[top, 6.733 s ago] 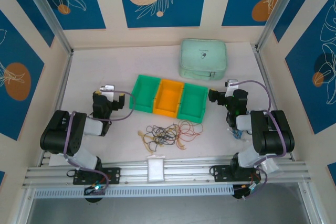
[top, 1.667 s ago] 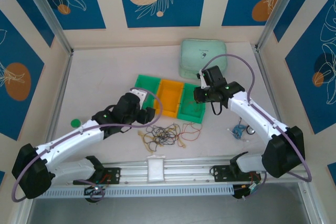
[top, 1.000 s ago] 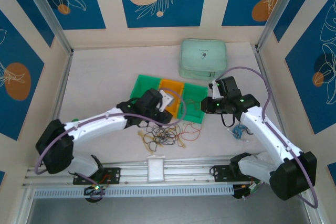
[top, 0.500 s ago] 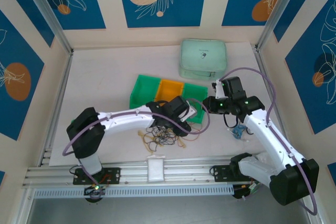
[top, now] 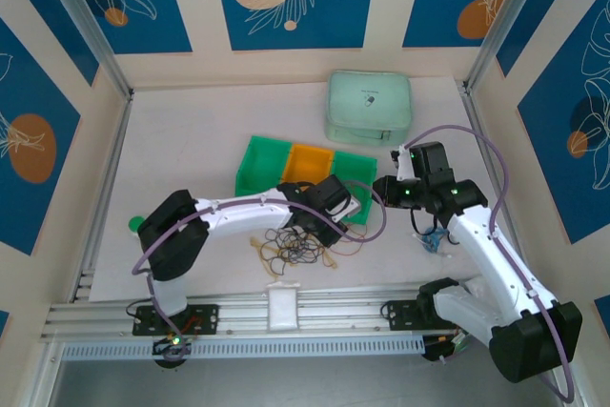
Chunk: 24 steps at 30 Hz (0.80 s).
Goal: Untangle the cables
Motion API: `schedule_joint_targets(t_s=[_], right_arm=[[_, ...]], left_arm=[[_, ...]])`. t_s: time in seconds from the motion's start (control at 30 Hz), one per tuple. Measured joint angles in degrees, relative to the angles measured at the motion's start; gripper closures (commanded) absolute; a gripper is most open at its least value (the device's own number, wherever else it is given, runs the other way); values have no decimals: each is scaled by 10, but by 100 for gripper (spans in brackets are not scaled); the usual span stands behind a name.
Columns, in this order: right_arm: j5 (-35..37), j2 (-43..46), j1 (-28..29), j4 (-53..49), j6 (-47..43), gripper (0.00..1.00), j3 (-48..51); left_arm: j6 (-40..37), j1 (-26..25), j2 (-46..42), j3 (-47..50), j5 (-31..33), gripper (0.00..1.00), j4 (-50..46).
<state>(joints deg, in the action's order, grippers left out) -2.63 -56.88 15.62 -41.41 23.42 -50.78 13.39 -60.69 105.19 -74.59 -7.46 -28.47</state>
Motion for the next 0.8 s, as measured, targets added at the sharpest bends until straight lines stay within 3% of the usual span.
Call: schedule_joint_targets(t_s=[0.2, 0.8], right_arm=[[-6, 2, 0, 2, 0, 75, 8], [-13, 15, 2, 11, 3, 75, 19]], left_arm=[[0, 2, -14, -19, -1, 100, -12], [3, 22, -219, -77, -46, 100, -7]])
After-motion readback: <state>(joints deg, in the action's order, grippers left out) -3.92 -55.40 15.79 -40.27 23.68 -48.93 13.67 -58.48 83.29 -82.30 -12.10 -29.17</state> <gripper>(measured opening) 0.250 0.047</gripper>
